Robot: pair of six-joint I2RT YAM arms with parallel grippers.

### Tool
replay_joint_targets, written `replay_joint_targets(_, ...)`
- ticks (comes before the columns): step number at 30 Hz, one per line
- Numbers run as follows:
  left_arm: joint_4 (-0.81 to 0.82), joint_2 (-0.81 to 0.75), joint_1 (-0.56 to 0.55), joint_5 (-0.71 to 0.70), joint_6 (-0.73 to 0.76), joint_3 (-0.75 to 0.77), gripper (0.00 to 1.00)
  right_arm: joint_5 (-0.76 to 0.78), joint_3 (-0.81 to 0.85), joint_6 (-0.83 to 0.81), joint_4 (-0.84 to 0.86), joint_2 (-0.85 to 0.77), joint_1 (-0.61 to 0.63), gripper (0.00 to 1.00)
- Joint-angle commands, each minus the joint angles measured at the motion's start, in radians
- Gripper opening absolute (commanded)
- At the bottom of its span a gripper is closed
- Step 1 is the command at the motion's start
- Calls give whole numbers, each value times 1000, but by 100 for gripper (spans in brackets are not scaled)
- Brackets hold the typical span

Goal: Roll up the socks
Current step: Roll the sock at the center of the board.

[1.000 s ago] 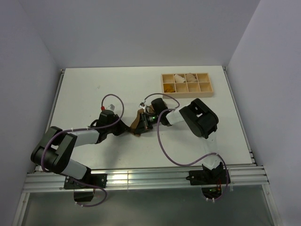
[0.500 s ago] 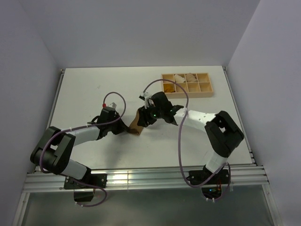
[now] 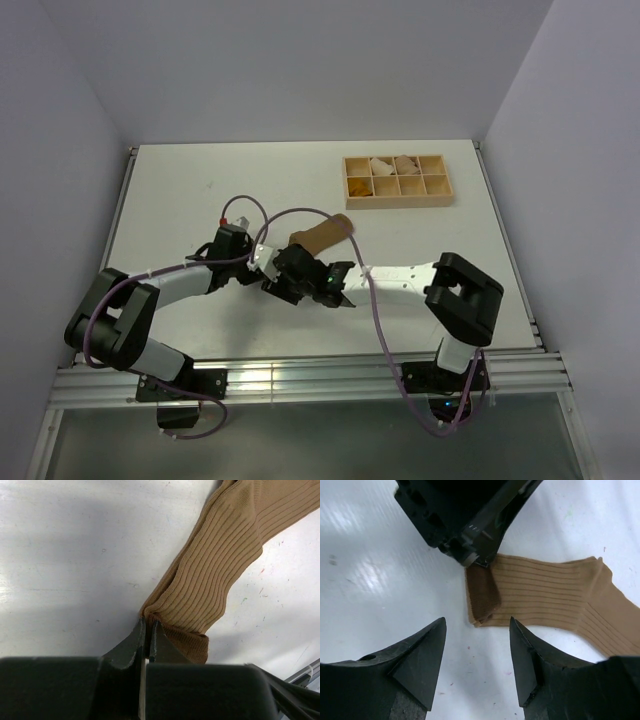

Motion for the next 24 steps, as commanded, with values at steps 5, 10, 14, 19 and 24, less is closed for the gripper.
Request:
replay_joint_targets(5,-29,0,-4,5,28,40,0,247,31,-114,72,121,79,61)
replay_joint_targets(10,-29,6,-4,10,27,43,0,320,45,-139,124,172,123,59)
replay_joint_targets(14,-31,10,-5,18,24,42,0,391,42,-159,168,207,139,58)
replay_joint_targets(19,-31,14,-7,21,30,45,0,431,31,-192,217,218,151,58)
replay_joint_targets(24,-55,10,-8,22,28,43,0,397,46,-199,201,248,151,57)
